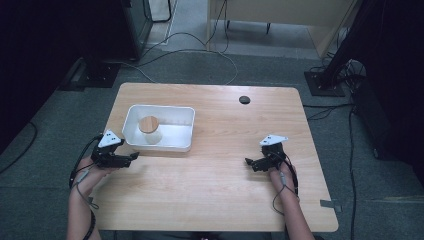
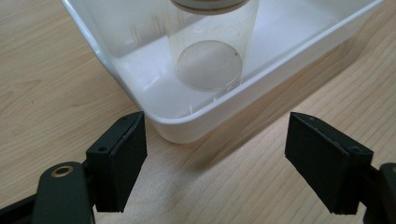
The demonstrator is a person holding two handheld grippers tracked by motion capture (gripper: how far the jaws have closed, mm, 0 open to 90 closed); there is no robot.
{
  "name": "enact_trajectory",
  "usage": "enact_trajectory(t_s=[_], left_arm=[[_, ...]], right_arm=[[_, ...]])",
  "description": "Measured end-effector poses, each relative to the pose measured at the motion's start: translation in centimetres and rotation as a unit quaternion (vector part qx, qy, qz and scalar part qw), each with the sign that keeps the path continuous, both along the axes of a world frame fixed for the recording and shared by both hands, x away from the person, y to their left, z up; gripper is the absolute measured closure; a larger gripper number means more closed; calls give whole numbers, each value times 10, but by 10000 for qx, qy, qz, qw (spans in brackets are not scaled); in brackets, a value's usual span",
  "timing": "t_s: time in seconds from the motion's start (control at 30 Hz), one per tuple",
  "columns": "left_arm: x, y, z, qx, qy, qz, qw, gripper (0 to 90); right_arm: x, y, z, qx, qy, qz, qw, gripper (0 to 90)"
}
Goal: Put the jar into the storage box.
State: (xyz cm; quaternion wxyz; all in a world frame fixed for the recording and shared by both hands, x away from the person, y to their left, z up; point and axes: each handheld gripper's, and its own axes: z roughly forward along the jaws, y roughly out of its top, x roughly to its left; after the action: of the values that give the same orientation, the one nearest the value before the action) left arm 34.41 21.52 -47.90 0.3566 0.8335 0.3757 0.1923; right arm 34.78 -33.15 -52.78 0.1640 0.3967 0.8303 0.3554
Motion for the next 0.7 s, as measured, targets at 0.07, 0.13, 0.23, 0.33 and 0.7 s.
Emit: enact_trajectory(t_s=[0.07,0.13,0.23,0.33,0.7], left_arm=[[1,1,-2,31,31,30,10000,211],[1,1,-2,31,31,30,10000,211],[3,1,-8,98,72,55,9999,211],[3,1,-10,122,79,61,9999,211],[8,-4,-23,171,85,77,9998,211]], right_arm=[[0,0,0,0,0,0,10000,0],[0,0,0,-1,6,-3,10000,0],[0,0,0,0,-2,2,10000,0],[0,0,0,0,2,0,10000,0],[0,0,0,0,1,-1,10000,0]])
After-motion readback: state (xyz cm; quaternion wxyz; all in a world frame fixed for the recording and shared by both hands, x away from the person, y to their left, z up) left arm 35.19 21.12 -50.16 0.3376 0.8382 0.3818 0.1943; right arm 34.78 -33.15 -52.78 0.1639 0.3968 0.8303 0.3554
